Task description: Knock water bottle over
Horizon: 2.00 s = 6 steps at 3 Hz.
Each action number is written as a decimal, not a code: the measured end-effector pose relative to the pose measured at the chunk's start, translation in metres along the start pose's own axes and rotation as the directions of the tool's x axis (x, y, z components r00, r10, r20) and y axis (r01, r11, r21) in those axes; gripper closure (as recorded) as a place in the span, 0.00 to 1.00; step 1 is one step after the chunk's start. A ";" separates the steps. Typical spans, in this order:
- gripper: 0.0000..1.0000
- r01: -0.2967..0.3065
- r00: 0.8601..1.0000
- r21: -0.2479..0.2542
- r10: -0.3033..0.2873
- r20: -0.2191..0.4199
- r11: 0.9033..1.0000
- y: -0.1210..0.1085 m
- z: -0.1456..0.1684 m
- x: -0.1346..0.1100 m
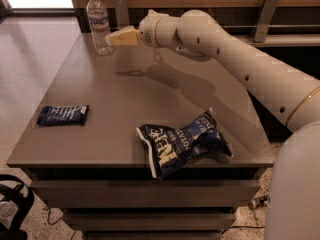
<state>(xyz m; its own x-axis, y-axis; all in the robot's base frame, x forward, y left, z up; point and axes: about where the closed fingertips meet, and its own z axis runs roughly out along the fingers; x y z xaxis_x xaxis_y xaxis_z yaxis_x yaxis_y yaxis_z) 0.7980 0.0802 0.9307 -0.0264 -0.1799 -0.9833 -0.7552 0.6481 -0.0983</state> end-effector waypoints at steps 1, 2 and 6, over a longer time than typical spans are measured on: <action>0.00 0.019 1.000 -0.026 -0.018 0.010 0.999 -0.005 0.015 -0.009; 0.00 0.042 0.999 -0.072 -0.041 0.003 0.997 -0.003 0.038 -0.019; 0.00 0.012 1.000 -0.176 -0.010 0.013 0.984 0.008 0.099 -0.023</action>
Offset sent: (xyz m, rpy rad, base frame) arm 0.0493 0.0545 0.0278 -0.0555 -0.0310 0.1440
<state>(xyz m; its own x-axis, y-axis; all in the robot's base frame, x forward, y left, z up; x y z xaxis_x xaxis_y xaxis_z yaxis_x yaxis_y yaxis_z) 0.8575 0.1632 0.9374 -0.0106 -0.1765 -0.9842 -0.8590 0.5055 -0.0814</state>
